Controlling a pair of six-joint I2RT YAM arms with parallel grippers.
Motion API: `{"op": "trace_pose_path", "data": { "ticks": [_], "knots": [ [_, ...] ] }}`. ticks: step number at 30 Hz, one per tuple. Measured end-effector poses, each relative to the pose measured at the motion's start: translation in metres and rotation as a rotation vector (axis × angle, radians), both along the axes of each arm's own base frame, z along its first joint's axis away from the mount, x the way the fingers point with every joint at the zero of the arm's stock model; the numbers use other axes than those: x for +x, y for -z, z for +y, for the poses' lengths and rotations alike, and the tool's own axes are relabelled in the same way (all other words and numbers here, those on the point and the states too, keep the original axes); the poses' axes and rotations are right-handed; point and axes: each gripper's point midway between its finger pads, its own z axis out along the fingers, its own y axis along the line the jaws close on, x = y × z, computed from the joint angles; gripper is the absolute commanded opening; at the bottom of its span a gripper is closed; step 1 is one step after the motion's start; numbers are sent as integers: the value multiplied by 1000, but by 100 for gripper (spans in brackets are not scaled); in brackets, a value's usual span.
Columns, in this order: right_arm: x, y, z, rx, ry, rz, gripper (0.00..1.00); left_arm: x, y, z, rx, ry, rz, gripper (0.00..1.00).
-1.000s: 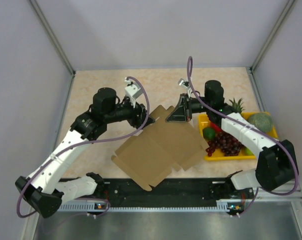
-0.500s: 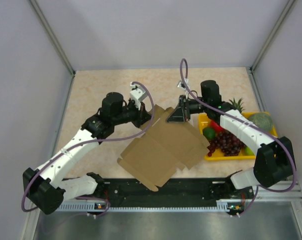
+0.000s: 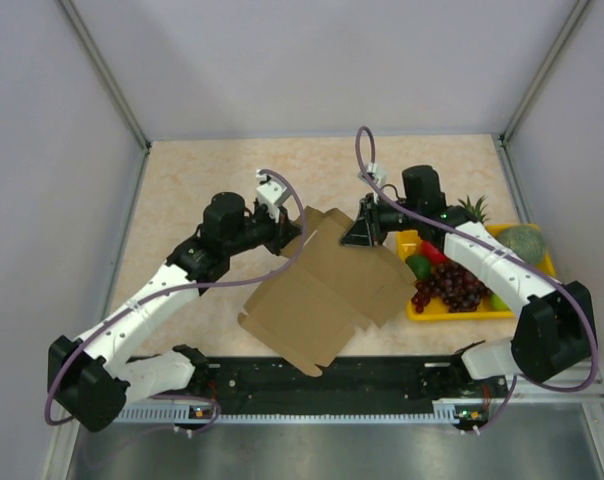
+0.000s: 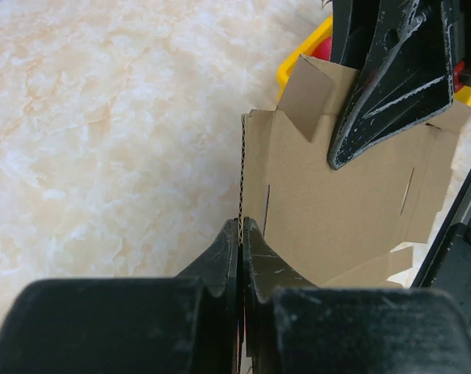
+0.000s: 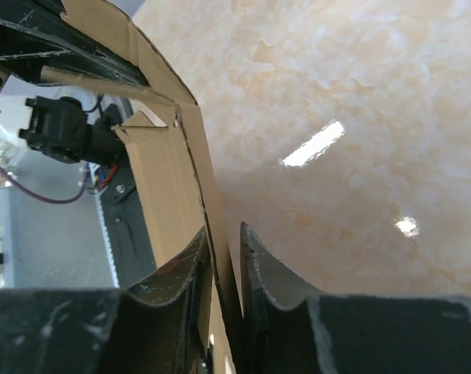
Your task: Fold the paper box
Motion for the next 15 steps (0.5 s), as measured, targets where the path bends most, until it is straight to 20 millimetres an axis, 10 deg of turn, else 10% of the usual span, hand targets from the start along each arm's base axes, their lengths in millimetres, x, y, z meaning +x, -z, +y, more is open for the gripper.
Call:
{"op": "trace_pose_path", "data": {
  "ticks": [2,15],
  "knots": [
    [3,1,-2,-19,20,-23,0,2,1,-1,-5,-1,-7,0],
    [26,32,-12,-232,201,-208,0,49,51,-12,-74,-108,42,0]
  ]
}}
